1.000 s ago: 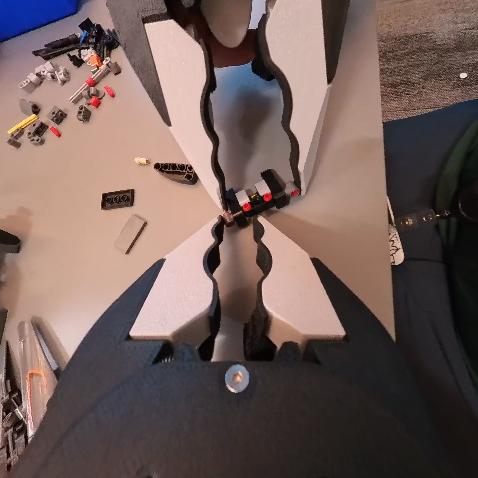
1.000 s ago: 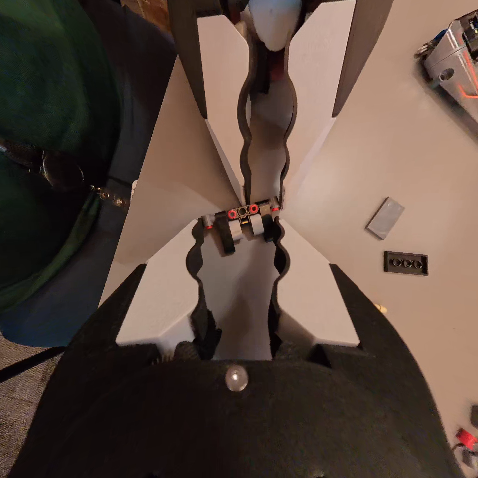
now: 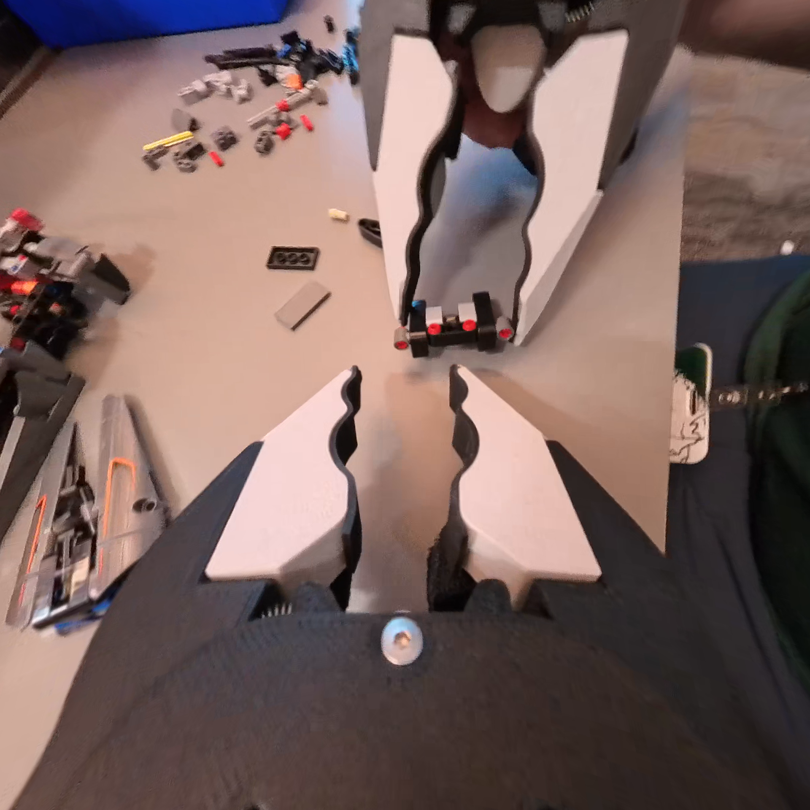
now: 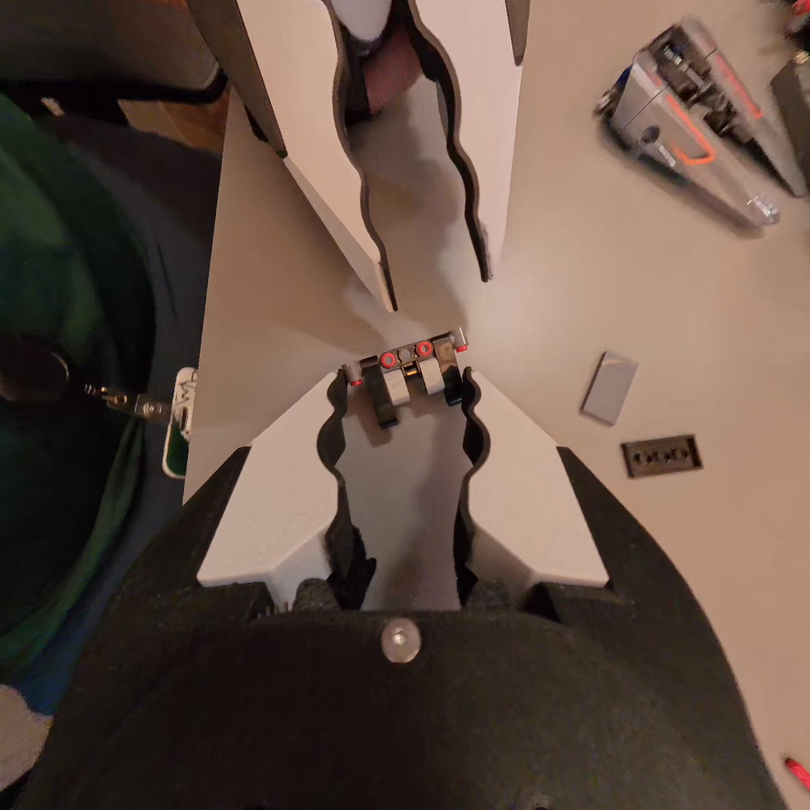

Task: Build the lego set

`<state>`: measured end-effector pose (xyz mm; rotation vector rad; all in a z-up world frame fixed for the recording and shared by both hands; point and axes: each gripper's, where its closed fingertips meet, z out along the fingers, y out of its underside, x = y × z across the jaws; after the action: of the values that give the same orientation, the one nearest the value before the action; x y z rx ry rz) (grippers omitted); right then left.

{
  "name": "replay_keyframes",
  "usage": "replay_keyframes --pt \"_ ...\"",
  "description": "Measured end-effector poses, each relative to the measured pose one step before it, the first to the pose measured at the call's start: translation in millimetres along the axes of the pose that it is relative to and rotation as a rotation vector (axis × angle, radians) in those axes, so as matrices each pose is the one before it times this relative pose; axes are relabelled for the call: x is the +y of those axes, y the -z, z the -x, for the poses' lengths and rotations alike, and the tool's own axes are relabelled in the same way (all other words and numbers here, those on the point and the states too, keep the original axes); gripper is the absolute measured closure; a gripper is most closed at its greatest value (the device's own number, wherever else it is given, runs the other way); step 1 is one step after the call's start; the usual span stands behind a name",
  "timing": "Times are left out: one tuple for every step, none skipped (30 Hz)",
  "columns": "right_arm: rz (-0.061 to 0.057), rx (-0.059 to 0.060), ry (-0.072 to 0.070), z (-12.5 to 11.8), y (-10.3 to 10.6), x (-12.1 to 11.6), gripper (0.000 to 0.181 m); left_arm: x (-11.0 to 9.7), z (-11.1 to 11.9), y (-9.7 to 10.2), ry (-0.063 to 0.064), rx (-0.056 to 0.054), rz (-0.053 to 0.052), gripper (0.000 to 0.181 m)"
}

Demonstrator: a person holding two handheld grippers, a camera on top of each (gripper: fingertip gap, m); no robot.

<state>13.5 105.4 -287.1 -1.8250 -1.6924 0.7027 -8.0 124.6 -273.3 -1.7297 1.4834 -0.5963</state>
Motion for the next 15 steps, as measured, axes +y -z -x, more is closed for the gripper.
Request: replay_keyframes --pt "-0.0086 0.0329 0.0032 -4.71 -1.11 -6.38 0.13 -2.53 3.64 4.31 0.0411 0.001 -0.032 0.141" --pt "-0.0146 0.0383 0.0072 -5.72 -0.61 -7.16 0.129 -3.94 3.43 4.33 0.0428 0.0035 -0.0375 0.139" --pt "-0.0217 0.0333 0.004 -5.47 -0.19 -7.99 0.129 -4.88 3.99 4.36 0.0427 -0.0011 -0.0412 0.138" --pt "-0.0255 0.0383 -0.0001 -6.67 0.07 -8.3 0.129 -5.47 2.0 4.17 0.0408 0.0116 -0.0419 0.137" --pt "-0.0309 0.0487 0.0034 -8.12 0.55 -8.87 0.13 -5.05 1.45 3.71 0.037 0.0143 -0.0355 0.138" --pt "-0.0325 0.0393 0.0091 -6.32 0.76 -8.9 0.13 -5.68 2.58 3.57 0.0288 0.0027 -0.0394 0.14" --pt "-0.0246 0.029 0.0099 -4.42 0.24 -7.74 0.13 -5.28 2.44 3.01 0.0321 0.0045 -0.0357 0.142" --pt "-0.0204 0.0364 0.0116 -5.17 -0.11 -7.11 0.13 -3.96 1.72 1.84 0.0365 0.0116 -0.0236 0.141" --pt "-0.0156 0.0307 0.018 -3.85 -0.74 -6.24 0.13 -3.21 0.61 1.26 0.0369 0.0168 -0.0203 0.138" --pt "-0.0084 0.0308 0.0279 -3.6 -1.12 -4.71 0.13 -2.68 1.56 1.43 0.0336 0.0098 -0.02 0.138" --pt "-0.0047 0.0381 0.0332 -4.85 -1.37 -3.4 0.13 -2.22 2.39 1.32 0.0276 0.0016 -0.021 0.138" --pt "-0.0069 0.0266 0.0317 -3.3 -1.41 -3.41 0.13 -1.96 0.01 1.26 0.0297 0.0161 -0.0208 0.139" --pt "-0.0102 0.0174 0.0302 -1.59 -1.17 -3.82 0.13 -1.32 0.69 1.04 0.0328 0.0121 -0.0177 0.135" --pt "-0.0094 0.0143 0.031 -1.25 -1.04 -3.51 0.13 -1.59 0.68 1.21 0.0321 0.0118 -0.0207 0.134" --pt "-0.002 0.0089 0.0304 -0.57 -1.16 -2.25 0.13 -1.09 -1.18 0.9 0.0284 0.023 -0.0168 0.135"
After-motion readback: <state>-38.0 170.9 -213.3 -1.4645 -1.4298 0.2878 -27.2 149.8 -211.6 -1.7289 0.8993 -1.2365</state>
